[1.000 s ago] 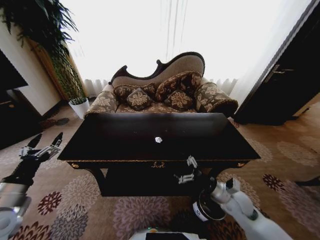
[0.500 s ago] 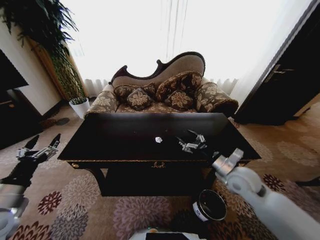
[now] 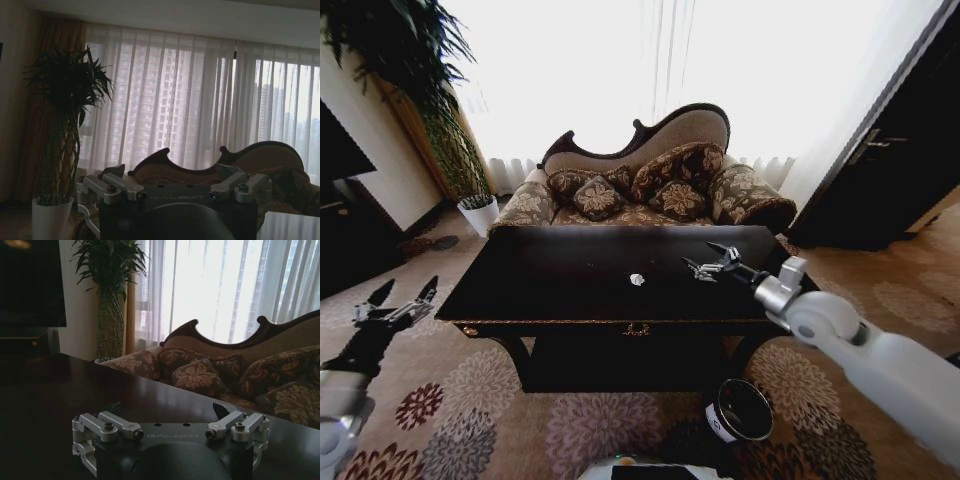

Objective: Move to the front of the table and place the trash on the table into the trash bin.

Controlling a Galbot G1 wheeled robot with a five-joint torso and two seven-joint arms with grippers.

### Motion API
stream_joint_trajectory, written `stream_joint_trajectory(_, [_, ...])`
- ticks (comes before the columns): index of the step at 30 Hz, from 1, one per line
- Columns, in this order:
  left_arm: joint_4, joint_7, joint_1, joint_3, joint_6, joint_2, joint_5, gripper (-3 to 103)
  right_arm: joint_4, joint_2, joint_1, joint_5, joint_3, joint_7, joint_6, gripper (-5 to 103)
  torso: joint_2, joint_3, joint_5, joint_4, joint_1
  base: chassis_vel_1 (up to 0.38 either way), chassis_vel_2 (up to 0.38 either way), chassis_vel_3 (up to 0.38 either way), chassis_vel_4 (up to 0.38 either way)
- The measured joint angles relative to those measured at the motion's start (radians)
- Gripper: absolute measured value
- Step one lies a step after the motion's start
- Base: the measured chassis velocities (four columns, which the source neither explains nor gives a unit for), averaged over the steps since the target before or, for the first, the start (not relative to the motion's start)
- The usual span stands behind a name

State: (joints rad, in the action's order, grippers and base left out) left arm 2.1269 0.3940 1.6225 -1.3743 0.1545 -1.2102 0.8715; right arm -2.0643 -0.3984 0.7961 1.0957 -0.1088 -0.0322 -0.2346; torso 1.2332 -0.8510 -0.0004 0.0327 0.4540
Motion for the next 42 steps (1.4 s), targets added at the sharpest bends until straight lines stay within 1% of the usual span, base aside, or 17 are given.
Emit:
stream_joint_trajectory(1, [-0.004,0.000,-0.001,-0.005,0.000,0.002,0.003,100,0.003,0.000,-0.036,0.009,0.034,-0.014,-0.006,100,0.000,0.000,0.0000,-0.0001,0.000,0.000,0.000,0.000,0.000])
stream_joint_trajectory(2, [-0.012,0.000,-0.005,-0.019,0.000,0.008,0.012,100,0.014,-0.003,-0.128,0.026,0.122,-0.041,-0.013,100,0.000,0.000,-0.0001,-0.0004,0.000,0.000,0.000,0.000,0.000])
stream_joint_trajectory(4, [-0.026,-0.001,-0.009,-0.038,0.001,0.019,0.021,100,0.026,-0.018,-0.224,0.034,0.226,-0.068,-0.030,100,0.000,0.000,0.0000,-0.0003,0.000,0.000,0.000,0.000,0.000])
stream_joint_trajectory(5, [-0.026,-0.001,-0.009,-0.038,0.001,0.019,0.021,100,0.026,-0.018,-0.224,0.034,0.226,-0.068,-0.030,100,0.000,0.000,0.0000,-0.0003,0.000,0.000,0.000,0.000,0.000])
stream_joint_trajectory(7, [-0.034,-0.001,-0.010,-0.048,0.001,0.025,0.026,100,0.030,-0.034,-0.275,0.053,0.284,-0.081,-0.047,100,0.000,0.000,0.0001,-0.0003,0.000,0.000,0.000,0.000,0.000])
stream_joint_trajectory(9, [-0.042,-0.002,-0.010,-0.059,0.001,0.028,0.027,100,0.035,-0.063,-0.345,0.072,0.348,-0.100,-0.081,100,0.000,0.000,0.0000,-0.0004,0.000,0.000,0.000,0.000,0.000])
stream_joint_trajectory(11, [-0.044,-0.002,-0.010,-0.060,0.001,0.028,0.027,100,0.035,-0.069,-0.363,0.074,0.365,-0.105,-0.093,100,0.000,0.000,0.0001,-0.0004,0.000,0.000,0.000,0.000,0.000])
stream_joint_trajectory(14, [-0.050,-0.002,-0.011,-0.061,0.001,0.025,0.026,100,0.029,-0.098,-0.469,0.070,0.451,-0.150,-0.171,100,0.000,0.000,-0.0001,-0.0001,0.000,0.000,0.000,0.000,0.000])
stream_joint_trajectory(19, [-0.053,-0.003,-0.012,-0.058,0.001,0.022,0.022,100,0.040,-0.137,-0.558,0.069,0.520,-0.170,-0.211,100,0.000,0.000,-0.0001,-0.0003,0.000,0.000,0.000,0.000,0.000])
stream_joint_trajectory(22, [-0.054,-0.003,-0.011,-0.057,0.002,0.021,0.020,100,0.050,-0.180,-0.625,0.108,0.586,-0.201,-0.275,100,0.000,0.000,0.0000,-0.0003,0.000,0.000,0.000,0.000,0.000])
stream_joint_trajectory(23, [-0.054,-0.003,-0.011,-0.057,0.002,0.021,0.020,100,0.050,-0.180,-0.625,0.108,0.586,-0.201,-0.275,100,0.000,0.000,0.0000,-0.0003,0.000,0.000,0.000,0.000,0.000])
stream_joint_trajectory(25, [-0.055,-0.003,-0.007,-0.058,0.002,0.020,0.019,100,0.075,-0.214,-0.673,0.140,0.657,-0.222,-0.317,100,0.000,0.000,0.0000,-0.0003,0.000,0.000,0.000,0.000,0.000])
stream_joint_trajectory(26, [-0.055,-0.003,-0.007,-0.058,0.002,0.020,0.019,100,0.075,-0.214,-0.673,0.140,0.657,-0.222,-0.317,100,0.000,0.000,0.0000,-0.0003,0.000,0.000,0.000,0.000,0.000])
stream_joint_trajectory(28, [-0.057,-0.003,-0.005,-0.061,0.002,0.019,0.019,100,0.101,-0.237,-0.698,0.143,0.706,-0.222,-0.342,100,0.000,0.000,0.0001,-0.0003,0.000,0.000,0.000,0.000,0.000])
stream_joint_trajectory(31, [-0.057,-0.004,-0.003,-0.063,0.002,0.019,0.019,100,0.110,-0.249,-0.709,0.143,0.728,-0.219,-0.353,100,0.000,0.000,0.0001,-0.0003,0.000,0.000,0.000,0.000,0.000])
stream_joint_trajectory(34, [-0.058,-0.004,0.000,-0.069,0.002,0.021,0.020,100,0.123,-0.271,-0.726,0.143,0.760,-0.199,-0.370,100,0.000,0.000,0.0001,-0.0003,0.000,0.000,0.000,0.000,0.000])
stream_joint_trajectory(42, [-0.057,-0.005,0.003,-0.069,0.002,0.017,0.020,100,0.132,-0.287,-0.728,0.140,0.773,-0.187,-0.371,100,0.000,0.000,0.0000,-0.0003,0.000,0.000,0.000,0.000,0.000])
